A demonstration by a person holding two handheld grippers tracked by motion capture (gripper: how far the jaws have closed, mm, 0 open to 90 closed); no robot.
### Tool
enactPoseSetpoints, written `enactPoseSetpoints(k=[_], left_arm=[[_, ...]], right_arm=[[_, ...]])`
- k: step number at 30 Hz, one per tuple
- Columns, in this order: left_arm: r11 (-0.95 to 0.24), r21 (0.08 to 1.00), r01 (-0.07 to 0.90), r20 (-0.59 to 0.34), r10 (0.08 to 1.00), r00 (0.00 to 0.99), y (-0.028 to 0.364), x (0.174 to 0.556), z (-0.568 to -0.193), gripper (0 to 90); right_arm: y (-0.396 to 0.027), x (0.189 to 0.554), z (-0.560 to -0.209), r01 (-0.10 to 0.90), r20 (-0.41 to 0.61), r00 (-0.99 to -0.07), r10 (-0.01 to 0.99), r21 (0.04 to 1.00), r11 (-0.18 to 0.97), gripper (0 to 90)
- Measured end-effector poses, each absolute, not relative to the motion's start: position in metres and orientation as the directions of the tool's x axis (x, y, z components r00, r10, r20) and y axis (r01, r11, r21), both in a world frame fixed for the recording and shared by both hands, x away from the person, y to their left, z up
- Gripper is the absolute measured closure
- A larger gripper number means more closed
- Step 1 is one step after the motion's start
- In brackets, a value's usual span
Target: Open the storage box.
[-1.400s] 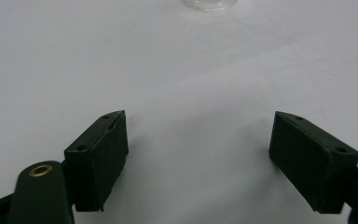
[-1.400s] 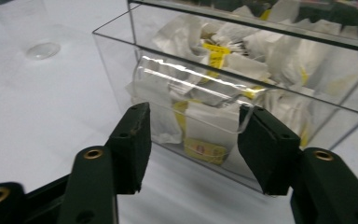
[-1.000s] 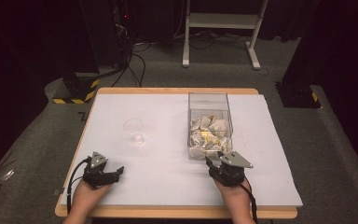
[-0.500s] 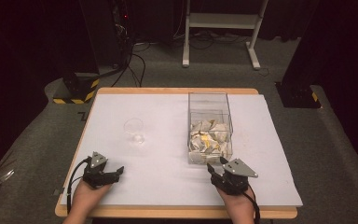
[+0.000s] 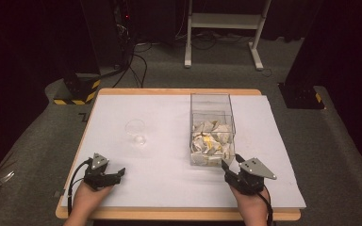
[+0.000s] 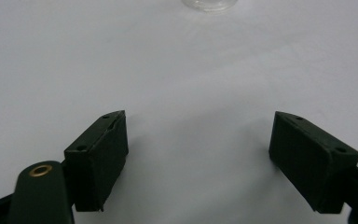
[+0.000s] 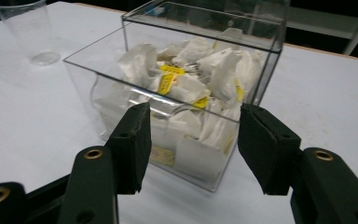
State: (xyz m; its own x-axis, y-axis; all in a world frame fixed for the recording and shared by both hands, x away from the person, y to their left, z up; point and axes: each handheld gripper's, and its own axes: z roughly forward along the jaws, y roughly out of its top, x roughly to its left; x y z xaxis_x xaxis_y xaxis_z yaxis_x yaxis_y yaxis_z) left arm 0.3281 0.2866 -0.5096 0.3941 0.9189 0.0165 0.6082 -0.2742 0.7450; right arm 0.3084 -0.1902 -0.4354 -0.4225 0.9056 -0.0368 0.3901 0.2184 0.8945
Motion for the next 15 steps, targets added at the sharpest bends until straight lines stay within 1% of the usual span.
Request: enactPoseSetpoints(k=[10,15], left_arm=[[-0.273,0.746,0.608,0.017,0.92,0.392,0.286,0.328,-0.51,20.0],[-0.273,0.746,0.608,0.016,0.92,0.393,0.286,0.328,-0.51,20.3]], right_arm=[[-0.201,0.339,-0.421,0.399,-0.031,-0.372,0.928,0.897,0.19,54.3],[-0.199,0.355,-0.419,0.418,-0.051,-0.348,0.936,0.885,0.204,55.1]])
